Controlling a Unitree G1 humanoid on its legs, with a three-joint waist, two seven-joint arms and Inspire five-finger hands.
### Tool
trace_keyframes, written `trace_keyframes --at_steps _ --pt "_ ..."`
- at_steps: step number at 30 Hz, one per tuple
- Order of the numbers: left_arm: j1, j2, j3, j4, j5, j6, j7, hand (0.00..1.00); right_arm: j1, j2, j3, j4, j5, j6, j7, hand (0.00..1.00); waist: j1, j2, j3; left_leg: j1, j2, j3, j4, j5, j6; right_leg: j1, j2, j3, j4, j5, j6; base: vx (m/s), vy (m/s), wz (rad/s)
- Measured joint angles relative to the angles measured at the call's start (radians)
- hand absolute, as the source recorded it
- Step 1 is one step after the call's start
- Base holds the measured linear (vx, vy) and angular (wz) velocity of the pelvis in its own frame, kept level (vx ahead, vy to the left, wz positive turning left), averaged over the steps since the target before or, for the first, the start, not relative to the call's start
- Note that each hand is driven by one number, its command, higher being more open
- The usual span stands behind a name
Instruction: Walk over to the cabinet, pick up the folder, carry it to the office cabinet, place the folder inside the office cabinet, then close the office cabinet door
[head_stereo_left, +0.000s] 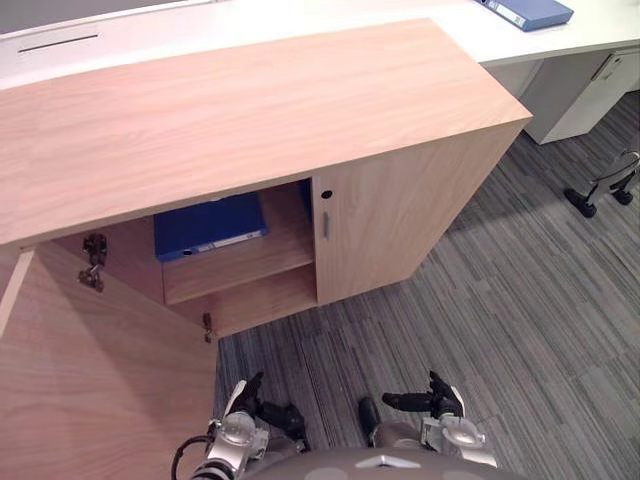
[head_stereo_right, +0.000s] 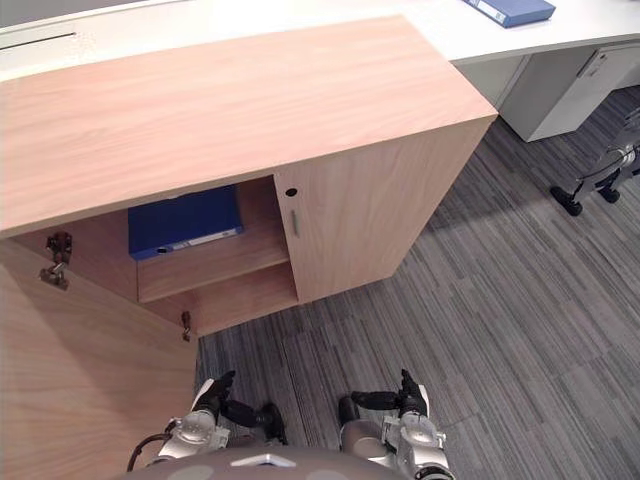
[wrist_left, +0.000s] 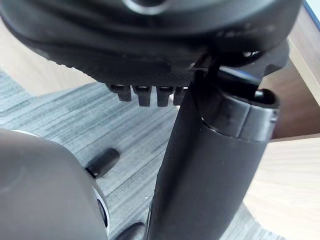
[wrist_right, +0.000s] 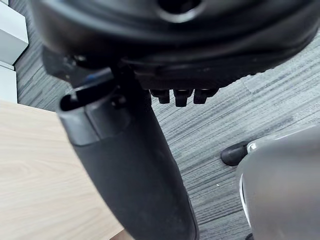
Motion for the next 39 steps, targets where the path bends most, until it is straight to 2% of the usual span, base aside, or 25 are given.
trace_keyframes --at_steps 2,4,7,10,14,16,17,18,19,20,21,23,25,30,34,39 --pt "0.001 -0.001 0.026 0.0 0.0 -0.001 0.0 1.0 0.003 0.004 -0.021 0.0 0.004 0.001 0.0 1.0 0.001 0.001 0.003 -0.014 -0.012 -0.059 0.0 0.008 0.003 -0.005 -0.016 -0.048 0.041 -0.035 0.008 -0.08 -0.005 0.76" --pt "0.001 0.003 0.055 -0.001 -0.021 -0.001 0.005 1.0 0.008 0.004 -0.038 0.0 0.002 0.001 -0.002 1.0 0.017 0.002 0.003 -0.034 -0.023 -0.128 -0.001 0.015 0.003 0.001 -0.023 -0.082 0.056 -0.067 0.01 -0.07 -0.014 0.92" --pt "0.002 0.005 0.086 -0.006 -0.058 -0.003 0.023 1.0 0.013 0.004 -0.037 0.0 0.002 0.001 -0.002 1.0 0.037 0.002 0.001 -0.061 -0.031 -0.191 -0.001 0.023 -0.004 0.007 -0.024 -0.116 0.046 -0.077 0.011 0.01 -0.01 0.74" --pt "0.01 0.007 0.117 -0.006 -0.102 -0.003 0.044 1.0 0.017 0.005 -0.038 0.001 0.001 0.003 -0.007 1.0 0.045 0.004 0.001 -0.075 -0.042 -0.293 0.001 0.06 0.008 0.047 -0.024 -0.203 0.027 -0.077 -0.011 0.08 -0.03 0.98" --pt "0.024 -0.014 0.172 -0.028 -0.149 -0.005 0.057 1.0 -0.006 0.007 -0.038 -0.002 0.001 0.0 -0.021 1.0 0.055 0.002 0.001 -0.086 -0.052 -0.401 0.006 0.081 -0.008 0.089 -0.022 -0.259 0.024 -0.099 -0.038 0.04 -0.038 0.95" --pt "0.026 -0.025 0.191 -0.039 -0.178 -0.005 0.065 1.0 -0.026 0.011 -0.038 -0.017 0.001 -0.007 -0.023 1.0 0.064 0.002 0.001 -0.1 -0.045 -0.364 0.01 0.047 -0.01 0.089 -0.027 -0.288 0.027 -0.105 -0.044 -0.03 -0.04 0.4" --pt "0.029 -0.027 0.191 -0.039 -0.177 -0.005 0.064 1.0 -0.03 0.011 -0.04 -0.031 0.001 -0.008 -0.026 1.0 0.061 -0.005 0.001 -0.104 -0.047 -0.315 0.011 -0.019 -0.033 0.093 -0.044 -0.313 0.018 -0.108 -0.049 -0.03 -0.038 0.49" --pt "0.021 -0.032 0.194 -0.039 -0.177 -0.005 0.064 1.0 -0.038 0.02 -0.046 -0.03 0.0 -0.009 -0.027 1.0 0.053 -0.023 0.008 -0.113 -0.054 -0.263 0.084 -0.042 -0.006 0.097 -0.071 -0.33 0.015 -0.111 -0.05 0.0 -0.038 0.67" --pt "0.02 -0.043 0.195 -0.039 -0.175 -0.005 0.061 1.0 -0.035 0.021 -0.075 -0.03 0.0 -0.009 -0.028 1.0 0.049 -0.022 0.007 -0.126 -0.049 -0.205 0.23 -0.082 0.0 0.112 -0.085 -0.35 0.022 -0.123 -0.042 0.04 -0.009 0.5" --pt "0.024 -0.047 0.195 -0.039 -0.174 -0.005 0.059 1.0 -0.034 0.02 -0.08 -0.03 0.001 -0.008 -0.028 1.0 0.047 -0.016 0.003 -0.118 -0.04 -0.192 0.263 -0.102 -0.007 0.115 -0.08 -0.353 0.03 -0.131 -0.039 0.08 0.006 0.42" --pt "0.032 -0.056 0.199 -0.038 -0.174 -0.005 0.056 1.0 -0.021 0.008 -0.082 -0.028 0.0 -0.008 -0.031 1.0 0.044 0.011 -0.006 -0.088 -0.032 -0.196 0.229 -0.134 0.007 0.121 -0.069 -0.362 0.046 -0.15 -0.031 0.09 0.006 0.18" --pt "0.041 -0.052 0.213 -0.039 -0.173 -0.004 0.056 1.0 -0.006 0.017 -0.078 -0.028 0.0 -0.007 -0.029 1.0 0.048 -0.005 -0.009 -0.031 -0.05 -0.198 0.122 -0.088 0.009 0.133 -0.076 -0.354 0.036 -0.149 -0.026 0.09 0.004 0.06" --pt "0.047 -0.049 0.213 -0.037 -0.172 -0.001 0.056 1.0 0.0 0.033 -0.078 -0.027 0.0 -0.006 -0.029 1.0 0.047 -0.008 -0.009 -0.004 -0.06 -0.203 0.077 -0.071 0.014 0.148 -0.079 -0.352 0.02 -0.142 -0.017 0.09 0.02 0.08" --pt "0.047 -0.05 0.212 -0.034 -0.173 -0.002 0.067 1.0 0.006 0.047 -0.078 0.011 -0.001 0.0 -0.029 1.0 0.047 -0.013 -0.012 0.061 -0.064 -0.231 0.04 -0.069 0.017 0.207 -0.073 -0.341 0.008 -0.126 -0.023 0.06 0.015 0.14" --pt "0.051 -0.05 0.214 -0.034 -0.185 -0.002 0.095 1.0 -0.008 0.047 -0.077 0.017 -0.001 -0.002 -0.036 1.0 0.047 -0.016 -0.019 0.071 -0.042 -0.249 0.029 -0.06 0.018 0.219 -0.049 -0.337 -0.004 -0.083 -0.036 0.0 -0.002 0.11" --pt "0.073 -0.051 0.263 -0.055 -0.261 -0.006 0.148 1.0 0.0 0.045 -0.077 0.019 -0.002 -0.002 -0.059 1.0 0.048 -0.02 -0.023 0.105 -0.042 -0.259 0.029 -0.058 0.018 0.267 -0.048 -0.334 -0.019 -0.067 -0.035 -0.03 -0.006 0.1"
